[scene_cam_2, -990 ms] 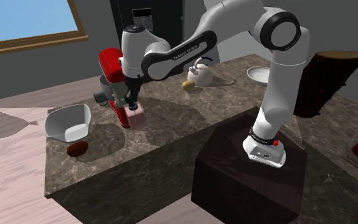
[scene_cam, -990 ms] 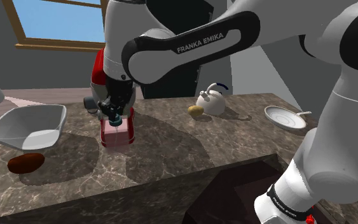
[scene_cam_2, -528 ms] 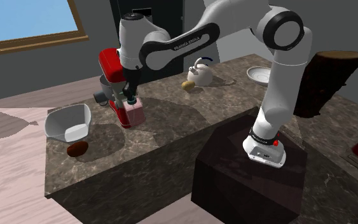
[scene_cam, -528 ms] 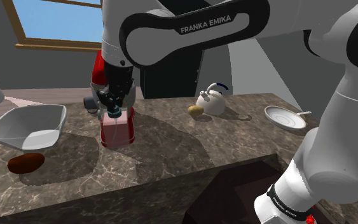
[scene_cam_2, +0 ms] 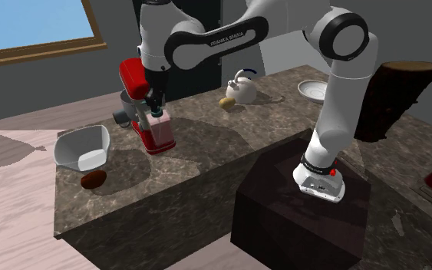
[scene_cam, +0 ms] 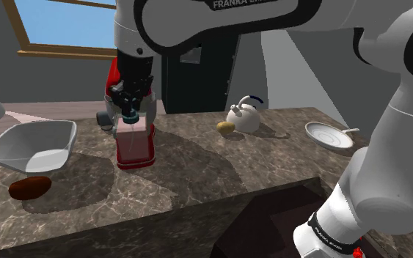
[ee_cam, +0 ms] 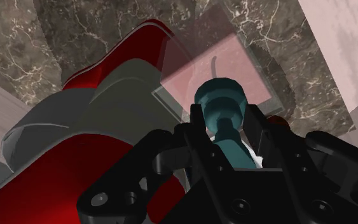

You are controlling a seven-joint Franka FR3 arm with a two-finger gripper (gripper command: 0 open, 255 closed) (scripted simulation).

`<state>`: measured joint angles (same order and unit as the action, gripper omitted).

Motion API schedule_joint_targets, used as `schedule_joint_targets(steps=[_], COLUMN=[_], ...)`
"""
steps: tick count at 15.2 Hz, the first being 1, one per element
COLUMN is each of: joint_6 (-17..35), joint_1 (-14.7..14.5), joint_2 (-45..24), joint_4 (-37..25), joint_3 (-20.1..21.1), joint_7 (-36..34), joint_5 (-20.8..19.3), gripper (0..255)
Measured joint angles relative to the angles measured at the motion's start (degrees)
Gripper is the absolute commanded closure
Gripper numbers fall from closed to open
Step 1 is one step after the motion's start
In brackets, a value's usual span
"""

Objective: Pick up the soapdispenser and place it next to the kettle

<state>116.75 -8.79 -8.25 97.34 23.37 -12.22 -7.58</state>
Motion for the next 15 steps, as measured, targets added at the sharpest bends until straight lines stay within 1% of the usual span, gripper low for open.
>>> schedule_joint_targets(steps=[9, 15], joint_6=[-6.8, -12.0], joint_1=[-0.3, -0.7], joint_2=[0.2, -1.0], joint_4=[-6.7, -12.9], joint_3=[0.2, 0.4], joint_7=[0.4, 0.6], joint_5=[0.3, -0.1], gripper=[255, 255])
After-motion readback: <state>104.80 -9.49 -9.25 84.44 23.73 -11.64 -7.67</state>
